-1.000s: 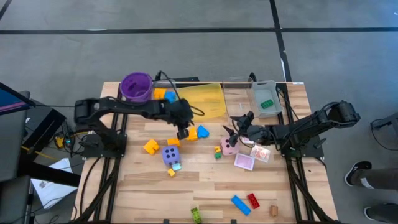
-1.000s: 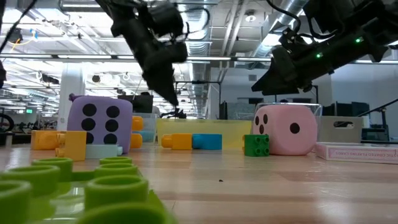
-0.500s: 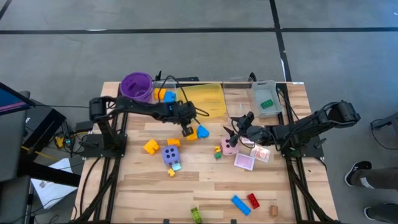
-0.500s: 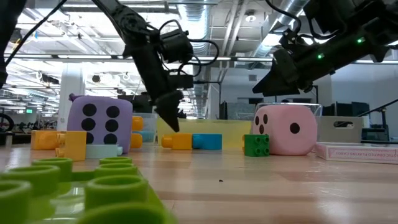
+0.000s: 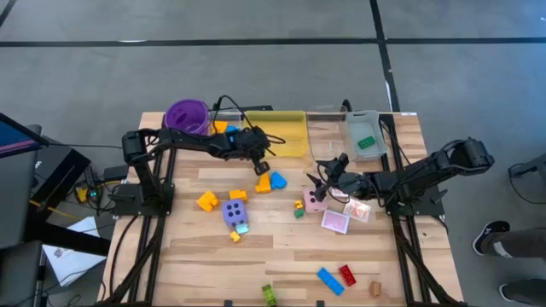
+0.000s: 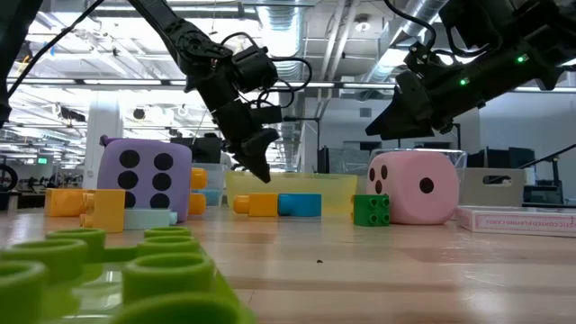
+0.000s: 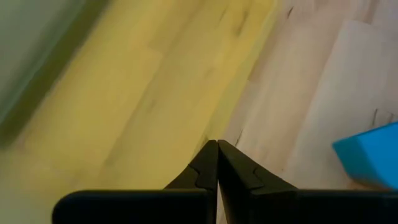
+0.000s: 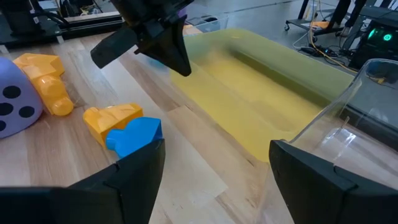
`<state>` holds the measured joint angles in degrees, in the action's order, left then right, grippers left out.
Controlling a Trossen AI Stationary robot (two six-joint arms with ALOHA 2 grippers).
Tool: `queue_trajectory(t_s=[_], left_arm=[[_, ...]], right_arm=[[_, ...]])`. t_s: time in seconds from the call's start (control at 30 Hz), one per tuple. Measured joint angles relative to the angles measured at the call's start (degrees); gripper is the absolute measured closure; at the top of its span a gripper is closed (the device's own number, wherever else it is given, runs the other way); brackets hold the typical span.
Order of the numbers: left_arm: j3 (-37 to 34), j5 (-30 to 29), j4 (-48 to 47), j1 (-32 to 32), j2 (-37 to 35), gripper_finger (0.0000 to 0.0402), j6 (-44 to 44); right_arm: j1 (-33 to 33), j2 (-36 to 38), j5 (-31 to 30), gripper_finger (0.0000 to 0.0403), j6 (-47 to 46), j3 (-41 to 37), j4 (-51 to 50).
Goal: Pick & Place Toys
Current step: Adjust the yellow transparent bin, then adjust the transparent bin
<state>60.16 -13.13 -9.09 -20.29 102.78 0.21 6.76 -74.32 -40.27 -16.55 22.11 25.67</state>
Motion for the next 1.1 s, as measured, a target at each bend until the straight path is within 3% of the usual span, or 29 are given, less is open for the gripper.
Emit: queue_trajectory(t_s=[0.27, 0.5, 0.67, 0.9, 1.1], left_arm=[[0.0, 2.6, 2.0, 0.4, -1.4, 0.0401, -0.1], [0.0, 3.5, 3.0, 1.9, -5.2, 0.0401, 0.0], [0.0, 3.6, 2.7, 1.9, -8.4, 0.0401, 0.0], [0.0, 3.7, 2.5, 1.9, -12.2, 0.0401, 0.0], [0.0, 3.7, 1.7, 1.9, -13.8, 0.0401, 0.0]], right_arm=[[-0.2, 1.2, 0.0, 0.0121, 0.1, 0.0, -4.3], [-2.9, 6.1, 0.4, 0.0136, -7.4, 5.0, -27.1], [-5.2, 8.7, 7.2, 0.0175, -13.0, 8.9, -40.5], [-11.1, 7.3, 19.2, 0.0235, -11.1, 9.3, -43.2], [-15.1, 4.2, 19.4, 0.0273, -6.4, 9.1, -39.6]])
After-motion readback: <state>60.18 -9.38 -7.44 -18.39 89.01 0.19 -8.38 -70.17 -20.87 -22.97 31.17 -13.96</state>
